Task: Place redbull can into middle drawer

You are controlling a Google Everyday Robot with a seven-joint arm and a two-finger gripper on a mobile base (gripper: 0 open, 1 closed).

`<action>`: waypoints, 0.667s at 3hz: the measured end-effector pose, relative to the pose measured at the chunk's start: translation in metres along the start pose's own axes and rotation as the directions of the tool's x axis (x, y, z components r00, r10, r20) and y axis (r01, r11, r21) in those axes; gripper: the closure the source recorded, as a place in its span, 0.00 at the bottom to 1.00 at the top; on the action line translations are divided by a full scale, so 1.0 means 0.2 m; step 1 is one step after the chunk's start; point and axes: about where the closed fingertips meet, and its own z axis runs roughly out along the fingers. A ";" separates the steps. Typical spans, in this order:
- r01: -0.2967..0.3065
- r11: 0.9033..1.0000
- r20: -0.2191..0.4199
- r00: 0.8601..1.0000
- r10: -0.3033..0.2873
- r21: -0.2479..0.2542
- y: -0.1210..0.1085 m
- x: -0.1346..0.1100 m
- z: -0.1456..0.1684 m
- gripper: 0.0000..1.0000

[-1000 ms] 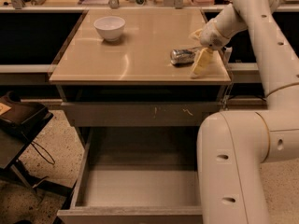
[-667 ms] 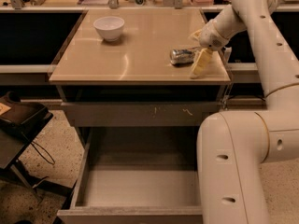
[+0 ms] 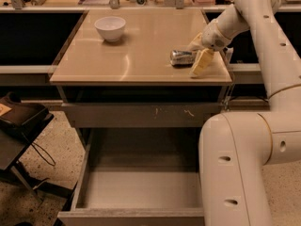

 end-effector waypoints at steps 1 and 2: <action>0.000 1.000 0.000 1.000 0.000 0.000 0.00 0.00 0.00 0.62; 0.000 1.000 0.000 1.000 0.000 0.000 0.00 -0.01 -0.02 0.86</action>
Offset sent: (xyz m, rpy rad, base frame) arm -0.0439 0.0070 -0.0131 0.0529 -0.0327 -0.0357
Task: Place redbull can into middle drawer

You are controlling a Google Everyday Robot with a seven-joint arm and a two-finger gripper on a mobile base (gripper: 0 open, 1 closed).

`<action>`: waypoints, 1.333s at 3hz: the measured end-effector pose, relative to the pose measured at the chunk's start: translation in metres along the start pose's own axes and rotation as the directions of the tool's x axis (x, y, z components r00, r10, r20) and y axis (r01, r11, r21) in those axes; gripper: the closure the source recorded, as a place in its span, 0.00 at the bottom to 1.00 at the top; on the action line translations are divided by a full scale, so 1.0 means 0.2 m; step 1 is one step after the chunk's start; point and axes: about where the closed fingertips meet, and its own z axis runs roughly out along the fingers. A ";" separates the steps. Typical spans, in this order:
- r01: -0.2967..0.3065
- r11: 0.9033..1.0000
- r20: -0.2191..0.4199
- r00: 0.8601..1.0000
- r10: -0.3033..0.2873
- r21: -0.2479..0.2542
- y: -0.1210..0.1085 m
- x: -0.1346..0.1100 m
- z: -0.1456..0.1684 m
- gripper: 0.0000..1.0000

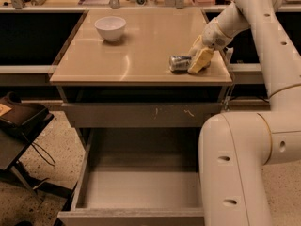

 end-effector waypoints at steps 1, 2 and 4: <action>0.000 1.000 0.000 1.000 0.000 0.000 0.00 0.00 -0.01 1.00; -0.006 0.994 0.072 0.997 -0.002 0.108 -0.02 0.00 -0.24 1.00; -0.020 0.909 0.124 0.992 -0.035 0.416 0.07 0.10 -0.95 1.00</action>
Offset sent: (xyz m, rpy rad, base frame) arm -0.2497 0.0679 -0.0744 0.2822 -0.1687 -0.1471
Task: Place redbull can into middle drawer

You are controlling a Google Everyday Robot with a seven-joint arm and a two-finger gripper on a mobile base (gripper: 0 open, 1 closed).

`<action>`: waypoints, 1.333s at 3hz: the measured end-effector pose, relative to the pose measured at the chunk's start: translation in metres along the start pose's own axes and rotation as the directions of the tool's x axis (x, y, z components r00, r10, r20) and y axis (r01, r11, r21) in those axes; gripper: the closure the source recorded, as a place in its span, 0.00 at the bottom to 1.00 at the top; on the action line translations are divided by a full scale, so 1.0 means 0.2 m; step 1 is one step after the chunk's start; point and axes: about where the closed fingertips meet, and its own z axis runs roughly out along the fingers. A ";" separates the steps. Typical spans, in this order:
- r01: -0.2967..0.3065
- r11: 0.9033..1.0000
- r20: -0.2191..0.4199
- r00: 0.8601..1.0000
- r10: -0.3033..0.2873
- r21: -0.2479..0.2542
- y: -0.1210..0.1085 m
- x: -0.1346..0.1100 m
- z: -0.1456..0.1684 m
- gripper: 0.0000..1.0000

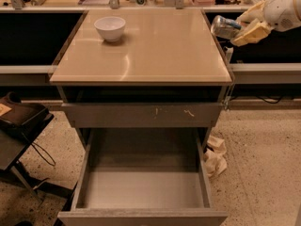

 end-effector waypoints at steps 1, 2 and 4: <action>0.001 1.000 0.007 1.000 -0.001 -0.015 0.04 0.00 0.03 1.00; 0.020 0.997 0.097 0.995 -0.027 0.076 0.07 -0.16 -0.19 1.00; 0.014 0.947 0.246 0.964 -0.098 0.320 0.20 -0.73 -0.76 1.00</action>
Offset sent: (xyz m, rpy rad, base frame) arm -0.1762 0.0973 -0.1464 0.3567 0.1034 0.0913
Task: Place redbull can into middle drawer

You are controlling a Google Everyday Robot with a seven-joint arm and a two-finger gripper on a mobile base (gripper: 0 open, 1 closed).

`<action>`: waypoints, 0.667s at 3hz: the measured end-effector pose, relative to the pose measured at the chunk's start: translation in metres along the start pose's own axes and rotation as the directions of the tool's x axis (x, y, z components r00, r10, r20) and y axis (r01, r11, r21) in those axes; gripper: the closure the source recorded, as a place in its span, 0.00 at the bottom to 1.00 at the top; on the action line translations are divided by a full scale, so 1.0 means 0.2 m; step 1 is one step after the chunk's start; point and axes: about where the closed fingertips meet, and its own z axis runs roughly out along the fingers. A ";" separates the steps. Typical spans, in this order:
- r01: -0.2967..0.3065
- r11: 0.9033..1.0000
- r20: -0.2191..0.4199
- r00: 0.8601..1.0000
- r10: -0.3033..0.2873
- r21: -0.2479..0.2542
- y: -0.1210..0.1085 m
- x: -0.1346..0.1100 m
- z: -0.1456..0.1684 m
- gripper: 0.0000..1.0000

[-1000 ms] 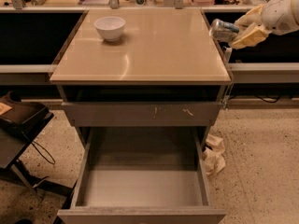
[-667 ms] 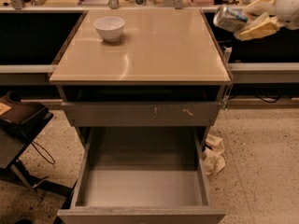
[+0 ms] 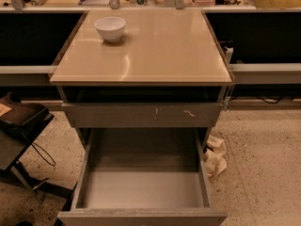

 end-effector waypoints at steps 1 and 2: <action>0.000 1.000 0.000 1.000 0.000 0.000 0.00 0.00 0.00 1.00; -0.009 0.999 0.013 1.000 0.009 -0.044 0.16 0.04 0.05 1.00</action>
Offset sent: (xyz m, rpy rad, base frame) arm -0.0557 0.1013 -0.2193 0.0075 0.2038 0.2600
